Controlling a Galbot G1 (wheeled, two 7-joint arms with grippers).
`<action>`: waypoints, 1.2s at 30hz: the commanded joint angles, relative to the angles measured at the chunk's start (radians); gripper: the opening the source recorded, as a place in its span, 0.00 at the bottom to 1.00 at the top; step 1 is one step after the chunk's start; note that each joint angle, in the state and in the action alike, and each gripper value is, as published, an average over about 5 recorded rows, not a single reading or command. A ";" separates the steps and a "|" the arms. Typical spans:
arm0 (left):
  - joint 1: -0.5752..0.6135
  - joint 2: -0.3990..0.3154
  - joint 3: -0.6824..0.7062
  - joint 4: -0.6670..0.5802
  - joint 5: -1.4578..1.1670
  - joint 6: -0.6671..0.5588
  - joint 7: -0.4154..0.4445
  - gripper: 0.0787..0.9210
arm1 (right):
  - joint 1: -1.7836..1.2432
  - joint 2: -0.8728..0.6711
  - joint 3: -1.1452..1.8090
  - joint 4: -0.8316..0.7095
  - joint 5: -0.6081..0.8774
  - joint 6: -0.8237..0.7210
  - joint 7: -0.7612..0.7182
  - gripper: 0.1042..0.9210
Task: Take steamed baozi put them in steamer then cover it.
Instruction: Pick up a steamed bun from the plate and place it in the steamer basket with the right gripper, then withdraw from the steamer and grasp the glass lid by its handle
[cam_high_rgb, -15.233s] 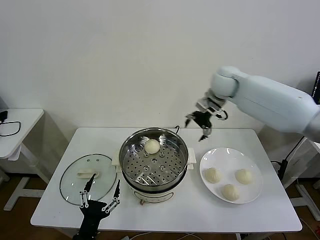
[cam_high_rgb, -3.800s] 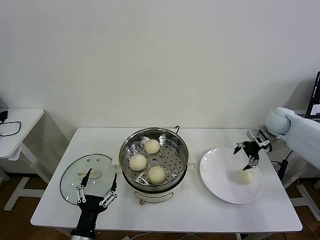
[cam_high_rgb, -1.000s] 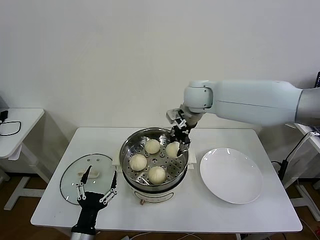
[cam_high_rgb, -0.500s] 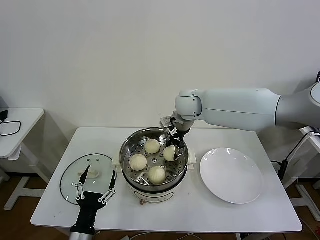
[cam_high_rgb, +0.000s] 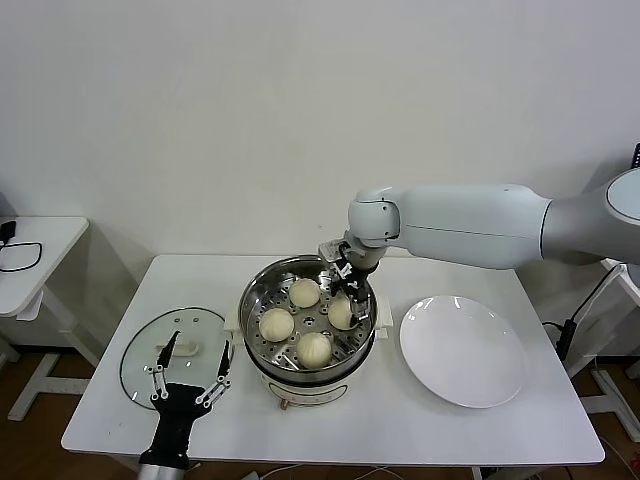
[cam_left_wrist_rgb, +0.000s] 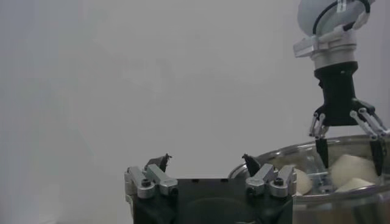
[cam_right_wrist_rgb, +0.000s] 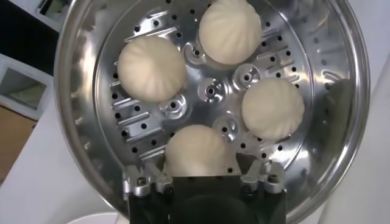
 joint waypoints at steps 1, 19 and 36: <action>0.001 0.000 -0.002 -0.003 0.000 0.002 0.000 0.88 | -0.003 -0.006 0.016 0.006 0.001 0.002 0.006 0.88; -0.093 0.013 -0.039 0.036 0.153 0.071 -0.048 0.88 | -0.525 -0.492 0.715 0.250 0.064 0.429 1.080 0.88; -0.195 0.044 -0.109 0.238 0.452 0.014 -0.055 0.88 | -1.543 -0.292 1.766 0.216 -0.137 0.680 1.271 0.88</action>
